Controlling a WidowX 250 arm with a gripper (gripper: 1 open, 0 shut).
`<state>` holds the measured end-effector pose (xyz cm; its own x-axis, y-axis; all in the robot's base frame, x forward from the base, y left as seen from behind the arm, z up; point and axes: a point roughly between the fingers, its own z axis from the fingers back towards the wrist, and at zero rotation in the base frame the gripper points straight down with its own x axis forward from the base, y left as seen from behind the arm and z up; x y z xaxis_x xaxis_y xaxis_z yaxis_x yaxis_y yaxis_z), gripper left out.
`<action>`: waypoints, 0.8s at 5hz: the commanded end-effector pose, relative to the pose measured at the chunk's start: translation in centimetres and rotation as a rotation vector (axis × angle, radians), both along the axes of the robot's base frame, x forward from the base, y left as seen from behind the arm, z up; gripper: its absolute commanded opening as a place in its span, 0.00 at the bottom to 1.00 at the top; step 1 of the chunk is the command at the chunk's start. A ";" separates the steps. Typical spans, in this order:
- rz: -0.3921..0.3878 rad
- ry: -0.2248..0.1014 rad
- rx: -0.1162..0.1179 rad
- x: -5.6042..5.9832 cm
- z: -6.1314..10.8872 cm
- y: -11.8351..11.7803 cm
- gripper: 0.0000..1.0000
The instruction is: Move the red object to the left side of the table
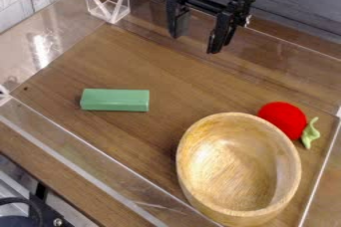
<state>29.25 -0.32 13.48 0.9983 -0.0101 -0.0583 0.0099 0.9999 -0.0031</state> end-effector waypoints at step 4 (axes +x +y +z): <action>0.510 0.010 -0.081 1.5 -2.6 -8.2 1.00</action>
<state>29.92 -8.26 9.34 0.8701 0.4753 -0.1305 -0.4837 0.8743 -0.0404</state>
